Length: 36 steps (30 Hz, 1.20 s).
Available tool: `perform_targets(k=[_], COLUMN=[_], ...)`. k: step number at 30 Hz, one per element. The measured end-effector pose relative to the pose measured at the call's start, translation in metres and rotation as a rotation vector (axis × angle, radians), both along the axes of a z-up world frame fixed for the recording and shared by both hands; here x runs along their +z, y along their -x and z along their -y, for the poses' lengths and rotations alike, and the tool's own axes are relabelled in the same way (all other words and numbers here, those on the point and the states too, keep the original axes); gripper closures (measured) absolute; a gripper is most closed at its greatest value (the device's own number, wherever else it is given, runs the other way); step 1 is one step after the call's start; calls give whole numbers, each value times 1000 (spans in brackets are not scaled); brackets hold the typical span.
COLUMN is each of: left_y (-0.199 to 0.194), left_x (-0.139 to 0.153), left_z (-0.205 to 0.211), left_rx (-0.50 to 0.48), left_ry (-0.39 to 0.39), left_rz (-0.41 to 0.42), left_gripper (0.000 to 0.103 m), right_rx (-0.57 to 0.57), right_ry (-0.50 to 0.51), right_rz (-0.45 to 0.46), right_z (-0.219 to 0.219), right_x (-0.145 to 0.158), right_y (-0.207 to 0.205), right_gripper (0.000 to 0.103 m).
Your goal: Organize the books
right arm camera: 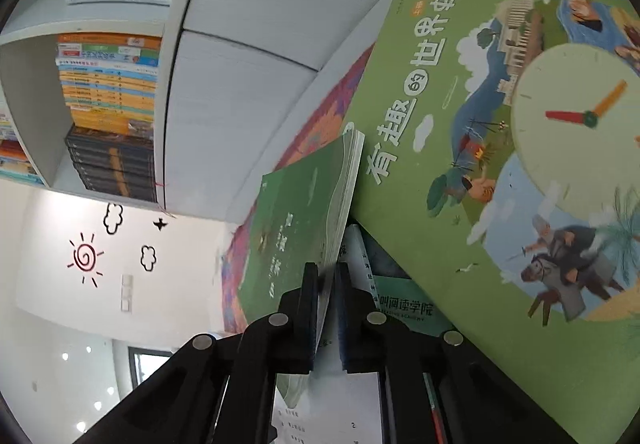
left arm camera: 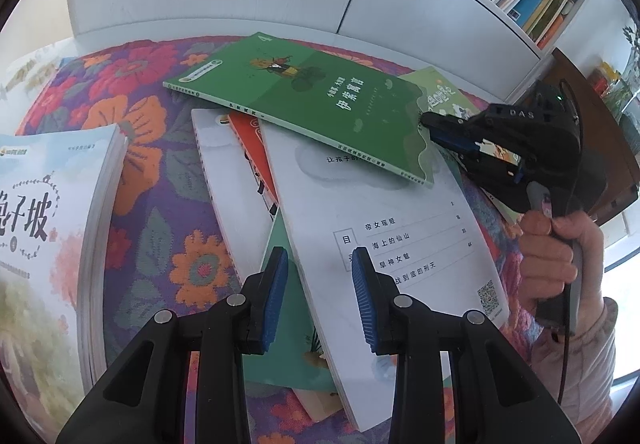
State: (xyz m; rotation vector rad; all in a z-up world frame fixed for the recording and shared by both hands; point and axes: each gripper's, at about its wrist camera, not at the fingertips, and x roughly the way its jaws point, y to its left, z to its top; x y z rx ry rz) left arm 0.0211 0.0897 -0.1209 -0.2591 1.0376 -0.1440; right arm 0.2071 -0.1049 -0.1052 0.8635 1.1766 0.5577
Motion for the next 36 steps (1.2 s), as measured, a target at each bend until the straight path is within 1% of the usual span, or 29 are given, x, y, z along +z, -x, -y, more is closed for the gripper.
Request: perform_targets(k=[2,4,7,9,11,13,15,16,17,18,19,20,22,23,25,27,28,29,31,32,34,35,36], left_y=[0,3,12,20,25,24,14,8,2,-8,-12,-20,-30,-34,-46,-54,-56,-57,-63,-65,-69,-69,-70], left_x=[0,3,11,18,24,28,30,30,30,29,27,25,20,17,7,0,-1,0,0,1,1,3,5], left_z=[-2,-4,-5,-5,-4,-4,-5,-6,-7,-8,-8,-11,-15,-17,-22,-23,-24,-24,-22,-21,-17,-15,-10], left_rx=[3,6,6,6,1,21,64,97,128,169,193,225,271,293,314,309,308,309,293,282,259,251,247], left_ry=[6,16,23,26,24,29,50,59,63,68,80,105,118,117,161,184,181,169,156,153,148,122,71], left_rz=[-4,-4,16,35,52,60,62,67,70,67,64,60,56,46,18,-4,5,14,11,13,11,10,8], left_gripper=[72,72,72,72,72,72,72,72,72,72,72,72,72,72,72,73,73,73,73,73,73,72,72], right_rx=[-8,-9,1,30,53,78,96,79,29,3,-19,-40,-18,14,78,168,209,227,275,303,347,348,357], right_ry=[27,34,22,14,47,44,38,43,53,66,87,103,111,137,239,285,320,365,501,537,556,567,573], right_rz=[14,8,-6,-8,6,-12,-34,-32,-12,0,8,21,57,82,133,146,141,148,198,202,179,193,208], right_z=[-1,-1,-1,0,7,15,22,27,35,38,41,42,35,27,4,-24,-39,-50,-78,-88,-99,-100,-103], right_x=[5,8,10,12,18,22,27,31,37,42,47,54,65,71,80,78,73,70,62,56,44,42,44], right_y=[8,19,53,88,125,144,146,143,137,131,122,106,74,57,16,-21,-37,-47,-65,-70,-74,-71,-69], right_gripper=[96,96,97,98,98,98,96,94,85,78,67,64,64,64,64,64,64,64,64,64,63,63,63])
